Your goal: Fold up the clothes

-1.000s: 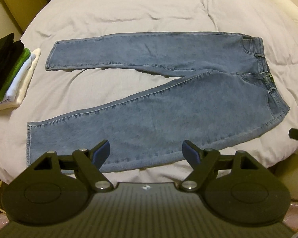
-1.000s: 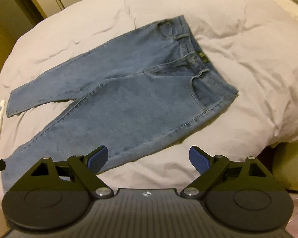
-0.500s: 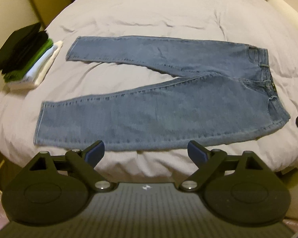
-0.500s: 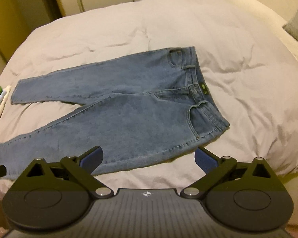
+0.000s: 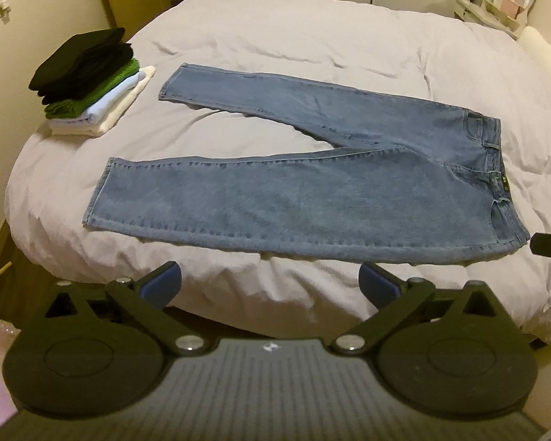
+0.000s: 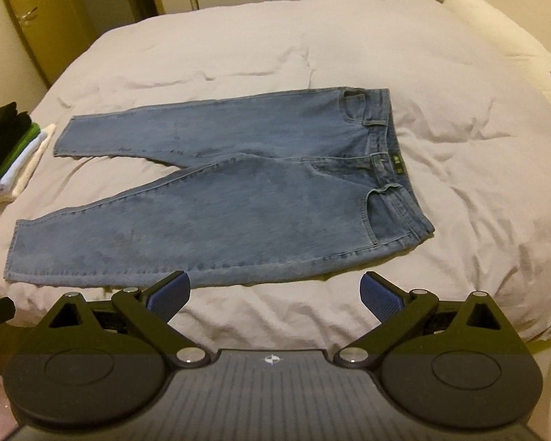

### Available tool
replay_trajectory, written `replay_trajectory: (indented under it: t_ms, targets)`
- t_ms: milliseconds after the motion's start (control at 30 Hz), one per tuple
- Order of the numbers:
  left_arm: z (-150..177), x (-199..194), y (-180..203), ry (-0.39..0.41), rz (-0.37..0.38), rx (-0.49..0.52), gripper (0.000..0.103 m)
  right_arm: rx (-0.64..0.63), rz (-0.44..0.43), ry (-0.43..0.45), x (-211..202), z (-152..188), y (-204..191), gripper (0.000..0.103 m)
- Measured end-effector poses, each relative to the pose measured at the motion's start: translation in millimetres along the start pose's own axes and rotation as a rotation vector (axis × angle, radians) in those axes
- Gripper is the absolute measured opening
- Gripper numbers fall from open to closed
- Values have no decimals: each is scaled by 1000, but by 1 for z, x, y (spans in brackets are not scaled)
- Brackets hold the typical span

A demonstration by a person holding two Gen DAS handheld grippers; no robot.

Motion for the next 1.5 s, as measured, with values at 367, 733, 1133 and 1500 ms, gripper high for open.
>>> replay_trajectory:
  t_ms: [367, 733, 1133, 1500]
  targets:
    - [9, -9, -17, -8, -60, -47, 102, -33, -39, -28, 1, 11, -9, 101]
    - [14, -10, -25, -22, -108, -46, 102, -41, -75, -79, 15, 23, -14, 101]
    - [6, -6, -5, -12, -104, -15, 102, -14, -74, -89, 21, 23, 2, 101]
    - [-5, 3, 22, -8, -78, 28, 102, 37, -59, -81, 24, 20, 28, 101]
Point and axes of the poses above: each gripper's, at about its wrist camera, not at the fingertips, and x roughly the way its jaws point, y to its right, z to its underside, the point moved 8 cm from there along x, roughly the way its jaws point, and after that the axes turned 13 degrees about -x, right-handed, at the moved point
